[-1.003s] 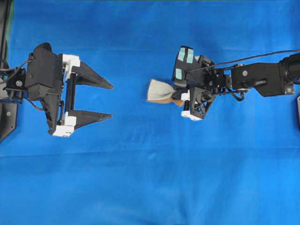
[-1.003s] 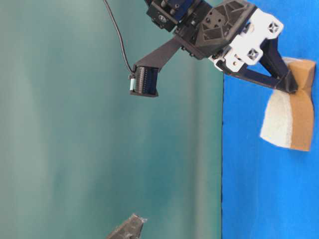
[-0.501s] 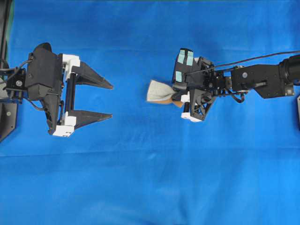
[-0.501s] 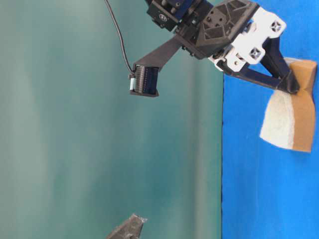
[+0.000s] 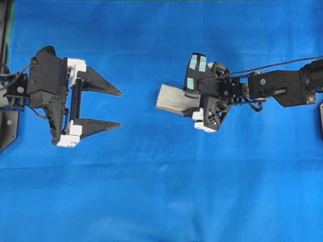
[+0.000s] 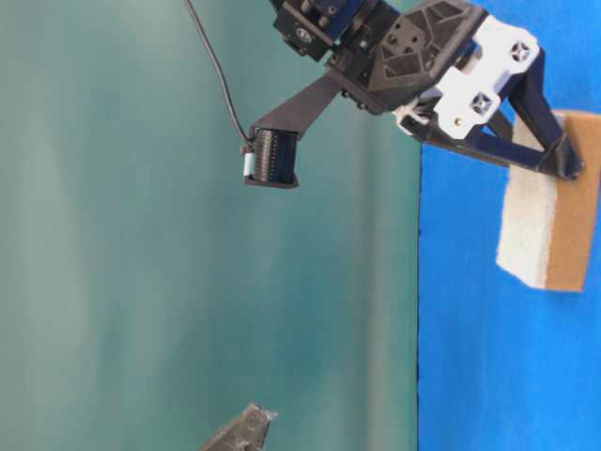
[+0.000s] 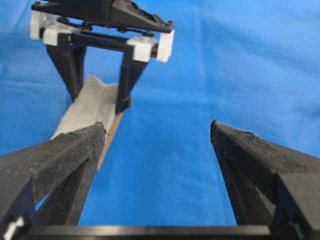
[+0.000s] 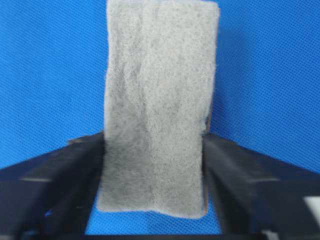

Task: Hand over the sponge with the left arm and wipe it with the right arm.
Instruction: 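Lower the sponge to the table and open the right gripper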

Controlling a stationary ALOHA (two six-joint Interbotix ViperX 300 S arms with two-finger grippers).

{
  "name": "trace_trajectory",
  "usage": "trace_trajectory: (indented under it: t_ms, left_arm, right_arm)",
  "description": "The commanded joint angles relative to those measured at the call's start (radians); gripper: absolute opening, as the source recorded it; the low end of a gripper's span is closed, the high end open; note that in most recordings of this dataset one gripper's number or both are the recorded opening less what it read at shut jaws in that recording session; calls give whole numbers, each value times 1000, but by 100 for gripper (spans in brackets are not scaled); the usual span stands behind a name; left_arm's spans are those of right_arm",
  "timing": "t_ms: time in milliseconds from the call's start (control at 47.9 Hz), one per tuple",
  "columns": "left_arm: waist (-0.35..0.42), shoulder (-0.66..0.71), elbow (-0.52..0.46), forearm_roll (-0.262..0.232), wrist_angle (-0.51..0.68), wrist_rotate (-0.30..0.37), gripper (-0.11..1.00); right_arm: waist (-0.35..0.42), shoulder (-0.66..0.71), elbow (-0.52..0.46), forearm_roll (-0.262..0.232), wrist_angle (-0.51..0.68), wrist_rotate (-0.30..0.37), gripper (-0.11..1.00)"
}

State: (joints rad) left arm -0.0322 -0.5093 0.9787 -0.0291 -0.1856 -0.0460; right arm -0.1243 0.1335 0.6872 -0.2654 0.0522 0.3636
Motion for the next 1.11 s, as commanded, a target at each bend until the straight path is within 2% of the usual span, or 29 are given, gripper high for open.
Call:
trace_trajectory:
  t_ms: [0, 230, 606, 794, 1087]
  left_arm:
    - [-3, -3, -3, 2, -11, 2, 82]
    - [-3, -3, -3, 2, -11, 2, 82]
    - [-3, -3, -5, 2, -11, 0, 82]
    - [-3, -3, -3, 2, -11, 0, 82]
    - [-3, -3, -5, 2, -11, -2, 82]
  right_arm:
    - [0, -46, -17, -3, 0, 0, 75]
    - [2, -101, -18, -3, 38, 0, 75]
    - [28, -305, -21, -26, 146, -3, 75]
    - [57, -365, -12, -26, 144, 0, 75]
    - [81, -367, -8, -25, 112, 6, 75]
